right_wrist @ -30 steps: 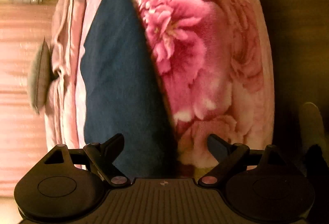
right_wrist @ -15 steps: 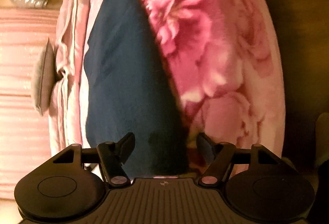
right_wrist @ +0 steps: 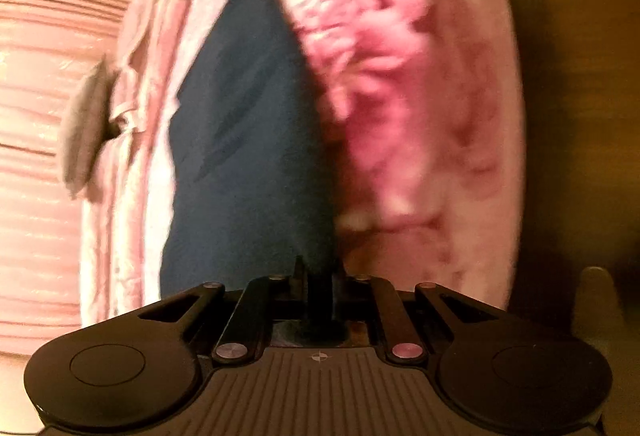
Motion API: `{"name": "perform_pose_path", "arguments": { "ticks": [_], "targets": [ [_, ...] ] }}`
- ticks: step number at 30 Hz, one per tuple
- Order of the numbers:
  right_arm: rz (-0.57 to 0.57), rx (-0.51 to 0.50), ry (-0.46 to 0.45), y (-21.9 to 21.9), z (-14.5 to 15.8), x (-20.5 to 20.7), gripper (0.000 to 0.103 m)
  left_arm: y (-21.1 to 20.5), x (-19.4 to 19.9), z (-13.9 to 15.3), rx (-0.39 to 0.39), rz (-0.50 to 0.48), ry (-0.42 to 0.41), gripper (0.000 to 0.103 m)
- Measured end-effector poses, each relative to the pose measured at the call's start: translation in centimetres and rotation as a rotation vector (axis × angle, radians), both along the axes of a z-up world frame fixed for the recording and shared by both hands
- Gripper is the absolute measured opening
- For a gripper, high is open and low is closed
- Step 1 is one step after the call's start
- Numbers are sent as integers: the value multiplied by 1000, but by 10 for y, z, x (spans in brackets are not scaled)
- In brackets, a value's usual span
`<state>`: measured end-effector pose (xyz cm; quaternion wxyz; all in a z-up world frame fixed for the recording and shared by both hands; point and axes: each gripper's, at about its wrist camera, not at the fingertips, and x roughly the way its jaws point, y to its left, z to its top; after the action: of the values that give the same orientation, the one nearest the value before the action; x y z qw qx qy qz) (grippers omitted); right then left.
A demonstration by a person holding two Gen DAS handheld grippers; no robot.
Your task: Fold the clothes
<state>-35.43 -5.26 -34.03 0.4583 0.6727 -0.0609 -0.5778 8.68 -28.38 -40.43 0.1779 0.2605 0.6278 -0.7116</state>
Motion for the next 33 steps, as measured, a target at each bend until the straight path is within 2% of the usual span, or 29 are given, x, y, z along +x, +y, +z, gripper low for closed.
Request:
{"name": "perform_pose_path", "arguments": {
  "ticks": [2, 3, 5, 8, 11, 15, 17, 19, 20, 21, 24, 26, 29, 33],
  "targets": [
    [3, 49, 1, 2, -5, -2, 9, 6, -1, -1, -1, 22, -73, 25],
    [11, 72, 15, 1, -4, -3, 30, 5, 1, 3, 4, 37, -97, 27],
    [29, 110, 132, -6, 10, -2, 49, -4, 4, 18, -31, 24, -154, 27],
    [42, 91, 318, -24, 40, -1, 49, -25, 5, 48, -154, -65, -237, 26],
    [54, 39, 453, -56, 63, 6, 48, -53, -14, 72, -276, -144, -294, 26],
    [159, -74, 541, -117, 74, 33, 48, -85, -77, 93, -445, -204, -245, 22],
    [221, -109, 588, -148, 69, 52, 48, -96, -118, 93, -495, -231, -226, 17],
    [278, -128, 644, -174, 60, 69, 48, -100, -152, 85, -551, -253, -254, 14],
    [297, -119, 666, -183, 53, 74, 45, -100, -159, 79, -565, -251, -277, 13],
    [316, -107, 683, -192, 43, 79, 35, -101, -163, 72, -570, -243, -295, 12],
    [371, -22, 735, -215, 7, 91, 32, -102, -175, 51, -585, -222, -351, 14],
    [376, -17, 747, -217, -3, 92, 32, -103, -175, 50, -572, -200, -367, 14],
    [374, 1, 709, -218, 6, 87, 32, -99, -177, 59, -580, -181, -392, 13],
    [309, -78, 746, -192, 38, 83, 32, -84, -161, 76, -600, -133, -371, 13]
  ]
}}
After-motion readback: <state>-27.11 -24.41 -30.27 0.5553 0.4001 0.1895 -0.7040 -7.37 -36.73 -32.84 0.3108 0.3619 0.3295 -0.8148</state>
